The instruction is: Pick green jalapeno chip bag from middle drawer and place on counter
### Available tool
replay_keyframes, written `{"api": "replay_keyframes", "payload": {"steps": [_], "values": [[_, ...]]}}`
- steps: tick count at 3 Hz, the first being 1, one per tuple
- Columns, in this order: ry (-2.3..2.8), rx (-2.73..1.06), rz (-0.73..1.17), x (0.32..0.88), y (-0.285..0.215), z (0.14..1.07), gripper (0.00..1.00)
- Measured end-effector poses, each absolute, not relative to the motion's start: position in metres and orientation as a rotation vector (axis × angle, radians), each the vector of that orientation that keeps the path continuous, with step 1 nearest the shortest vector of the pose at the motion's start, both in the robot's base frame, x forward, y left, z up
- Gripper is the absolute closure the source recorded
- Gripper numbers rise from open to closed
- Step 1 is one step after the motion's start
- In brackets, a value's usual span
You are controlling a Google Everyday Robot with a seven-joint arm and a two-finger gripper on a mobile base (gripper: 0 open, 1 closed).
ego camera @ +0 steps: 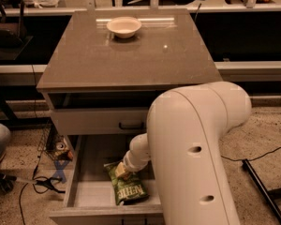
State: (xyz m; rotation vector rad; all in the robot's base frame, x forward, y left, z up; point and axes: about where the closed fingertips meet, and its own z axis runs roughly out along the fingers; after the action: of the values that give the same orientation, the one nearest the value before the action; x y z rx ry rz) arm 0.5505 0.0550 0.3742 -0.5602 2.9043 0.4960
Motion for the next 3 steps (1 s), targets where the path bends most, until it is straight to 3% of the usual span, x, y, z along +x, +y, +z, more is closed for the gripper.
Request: {"api": "replay_keyframes", "payload": {"steps": [2,3], "values": [[2.876,-0.521,0.54,0.549,0.046,0.386,0.87],[2.779,-0.554,0.639,0.549,0.038,0.417,1.0]]}}
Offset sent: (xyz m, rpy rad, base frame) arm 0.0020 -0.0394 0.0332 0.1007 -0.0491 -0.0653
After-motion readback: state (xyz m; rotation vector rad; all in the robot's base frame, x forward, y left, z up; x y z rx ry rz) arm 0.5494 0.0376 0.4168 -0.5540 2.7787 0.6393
